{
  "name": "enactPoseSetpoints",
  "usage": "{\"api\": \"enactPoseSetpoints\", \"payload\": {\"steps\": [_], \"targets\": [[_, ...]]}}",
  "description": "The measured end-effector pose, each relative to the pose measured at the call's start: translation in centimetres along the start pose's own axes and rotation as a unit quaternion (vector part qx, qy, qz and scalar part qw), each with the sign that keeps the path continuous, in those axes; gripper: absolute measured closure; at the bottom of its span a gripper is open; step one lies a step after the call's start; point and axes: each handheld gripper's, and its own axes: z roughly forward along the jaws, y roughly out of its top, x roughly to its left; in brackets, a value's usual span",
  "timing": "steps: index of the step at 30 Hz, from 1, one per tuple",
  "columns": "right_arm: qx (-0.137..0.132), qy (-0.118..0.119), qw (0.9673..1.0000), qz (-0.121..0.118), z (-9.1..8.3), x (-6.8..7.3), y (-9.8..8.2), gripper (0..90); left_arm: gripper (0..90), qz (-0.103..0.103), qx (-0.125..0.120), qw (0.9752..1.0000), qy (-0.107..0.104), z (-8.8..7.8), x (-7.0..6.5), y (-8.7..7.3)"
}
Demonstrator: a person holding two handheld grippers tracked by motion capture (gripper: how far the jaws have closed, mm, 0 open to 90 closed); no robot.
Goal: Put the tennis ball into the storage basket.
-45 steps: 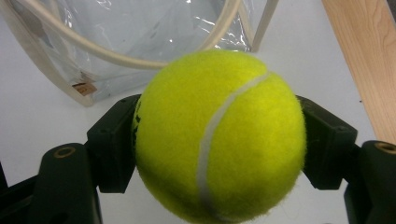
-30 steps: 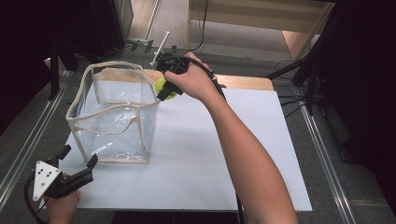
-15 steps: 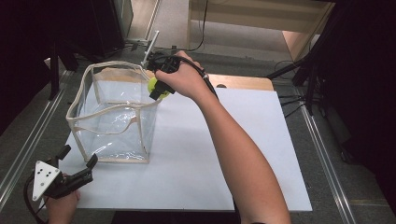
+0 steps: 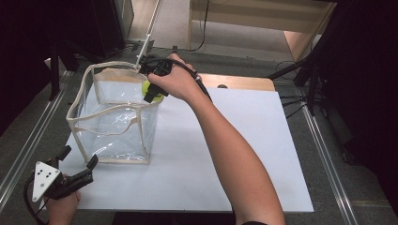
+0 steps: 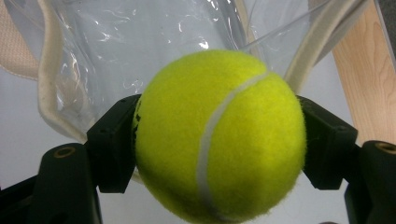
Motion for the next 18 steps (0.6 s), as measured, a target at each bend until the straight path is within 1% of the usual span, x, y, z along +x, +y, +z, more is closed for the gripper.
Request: {"api": "enactPoseSetpoints", "payload": {"steps": [3,5,6,8,10,12,13,18], "targets": [[-0.004,-0.002,1.0000,0.001,0.1,0.1,0.2,22.4,10.4,-0.001,0.001,1.0000,0.000,0.0,0.0,0.0],[-0.008,-0.010,0.9999,0.003,0.1,0.2,0.2,17.5,10.4,-0.001,0.000,1.0000,0.000,0.0,0.0,0.0],[-0.013,-0.008,0.9999,0.005,-0.1,0.2,0.2,15.7,10.3,-0.001,-0.001,1.0000,0.000,0.0,0.0,0.0],[-0.020,-0.011,0.9997,0.010,-0.4,0.2,0.1,15.3,10.4,-0.001,-0.001,1.0000,-0.001,0.0,0.0,0.0],[-0.023,-0.016,0.9995,0.012,-0.7,0.1,-0.1,10.9,10.4,-0.001,0.000,1.0000,-0.001,0.0,0.0,0.0],[-0.026,-0.020,0.9993,0.017,-1.0,0.1,-0.3,10.7,10.4,-0.001,-0.001,1.0000,-0.001,0.0,0.0,0.0],[-0.028,-0.023,0.9992,0.015,-1.1,0.1,-0.5,10.7,10.4,-0.001,0.000,1.0000,-0.001,0.0,0.0,0.0],[-0.035,-0.026,0.9988,0.024,-1.5,0.0,-1.6,9.9,10.4,-0.001,0.000,1.0000,-0.001,0.0,0.0,0.0]]}}
